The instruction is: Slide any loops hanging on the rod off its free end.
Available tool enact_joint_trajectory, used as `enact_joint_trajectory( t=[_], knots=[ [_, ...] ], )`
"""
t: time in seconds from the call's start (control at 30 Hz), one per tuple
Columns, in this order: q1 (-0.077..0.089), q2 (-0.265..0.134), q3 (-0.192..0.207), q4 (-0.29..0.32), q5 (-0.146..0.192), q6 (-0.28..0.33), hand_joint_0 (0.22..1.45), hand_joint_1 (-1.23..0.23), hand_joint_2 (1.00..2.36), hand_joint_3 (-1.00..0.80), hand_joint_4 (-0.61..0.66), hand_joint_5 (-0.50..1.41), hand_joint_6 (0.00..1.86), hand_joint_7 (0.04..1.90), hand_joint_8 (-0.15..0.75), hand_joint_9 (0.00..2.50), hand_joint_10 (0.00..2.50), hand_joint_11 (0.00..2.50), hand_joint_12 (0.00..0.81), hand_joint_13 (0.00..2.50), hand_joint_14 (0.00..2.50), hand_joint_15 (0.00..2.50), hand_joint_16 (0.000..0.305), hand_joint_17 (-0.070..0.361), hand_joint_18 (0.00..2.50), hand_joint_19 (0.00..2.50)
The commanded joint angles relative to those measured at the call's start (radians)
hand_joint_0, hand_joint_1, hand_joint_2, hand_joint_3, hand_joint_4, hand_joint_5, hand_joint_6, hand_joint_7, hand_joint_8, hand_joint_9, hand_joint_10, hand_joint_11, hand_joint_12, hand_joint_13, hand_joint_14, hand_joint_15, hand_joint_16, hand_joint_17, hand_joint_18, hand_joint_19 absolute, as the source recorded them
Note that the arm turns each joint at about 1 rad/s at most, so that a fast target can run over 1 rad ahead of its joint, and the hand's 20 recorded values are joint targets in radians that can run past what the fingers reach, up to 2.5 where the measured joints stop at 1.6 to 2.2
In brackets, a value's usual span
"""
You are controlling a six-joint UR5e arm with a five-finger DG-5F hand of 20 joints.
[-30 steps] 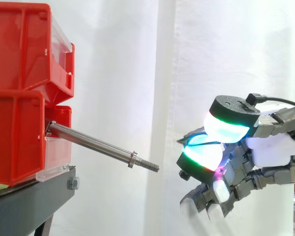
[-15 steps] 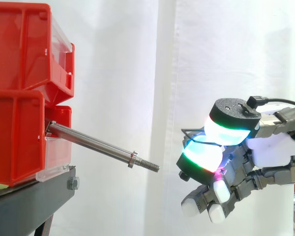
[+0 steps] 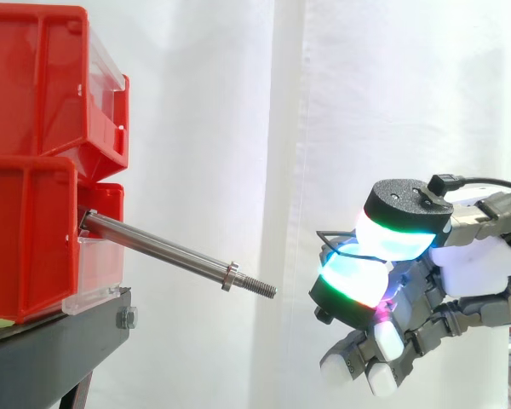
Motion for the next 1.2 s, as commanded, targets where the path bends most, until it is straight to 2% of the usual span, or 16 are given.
enact_joint_trajectory(
  t=[0.0, 0.03, 0.13, 0.33, 0.57, 0.67, 0.83, 0.93, 1.07, 1.17],
  knots=[
    [0.0, 0.001, 0.0, -0.018, 0.017, 0.014, 0.63, -0.77, 1.01, -0.13, 0.0, -0.11, 0.91, 1.04, 0.281, 1.05, 0.01, 0.34, 0.347, 0.63, 0.0, 0.14, 0.048, 0.109, 0.67, 0.34],
    [0.0, 0.001, 0.0, -0.041, 0.031, 0.025, 0.63, -0.78, 1.01, -0.12, -0.01, -0.11, 0.91, 1.04, 0.282, 1.05, 0.01, 0.34, 0.353, 0.63, 0.0, 0.13, 0.049, 0.111, 0.68, 0.33],
    [0.0, 0.001, 0.0, -0.074, 0.042, 0.042, 0.63, -0.8, 1.01, -0.07, -0.06, -0.1, 0.91, 1.07, 0.285, 1.08, 0.01, 0.34, 0.359, 0.65, 0.0, 0.13, 0.051, 0.114, 0.7, 0.33],
    [0.002, 0.001, 0.0, -0.106, 0.039, 0.054, 0.64, -0.81, 1.0, -0.06, -0.09, -0.1, 0.91, 1.06, 0.285, 1.1, 0.01, 0.35, 0.358, 0.69, 0.0, 0.14, 0.051, 0.116, 0.73, 0.32],
    [0.002, 0.036, 0.0, -0.169, 0.04, 0.051, 0.64, -0.81, 1.0, -0.07, -0.09, -0.1, 0.91, 1.06, 0.29, 1.11, 0.01, 0.36, 0.357, 0.69, 0.0, 0.15, 0.051, 0.115, 0.73, 0.32],
    [0.002, 0.07, 0.0, -0.267, 0.042, 0.054, 0.64, -0.81, 1.01, -0.07, -0.08, -0.1, 0.91, 1.05, 0.292, 1.12, 0.01, 0.36, 0.357, 0.7, 0.01, 0.15, 0.051, 0.115, 0.74, 0.32],
    [0.002, 0.093, 0.0, -0.327, 0.045, 0.061, 0.64, -0.81, 1.01, -0.07, -0.09, -0.1, 0.91, 1.05, 0.291, 1.14, 0.01, 0.38, 0.356, 0.7, 0.01, 0.15, 0.051, 0.114, 0.73, 0.32],
    [0.007, 0.099, 0.0, -0.345, 0.072, 0.082, 0.64, -0.81, 1.01, -0.07, -0.08, -0.1, 0.92, 1.05, 0.293, 1.14, 0.01, 0.37, 0.356, 0.7, 0.0, 0.15, 0.051, 0.114, 0.74, 0.32],
    [0.013, 0.097, 0.0, -0.344, 0.132, 0.096, 0.64, -0.81, 1.01, -0.07, -0.09, -0.1, 0.92, 1.05, 0.289, 1.16, 0.01, 0.38, 0.355, 0.71, 0.01, 0.15, 0.05, 0.113, 0.74, 0.32],
    [0.016, 0.097, 0.0, -0.342, 0.147, 0.094, 0.64, -0.81, 1.01, -0.08, -0.08, -0.1, 0.92, 1.04, 0.292, 1.17, 0.01, 0.39, 0.354, 0.72, 0.01, 0.15, 0.05, 0.113, 0.74, 0.32]
  ],
)
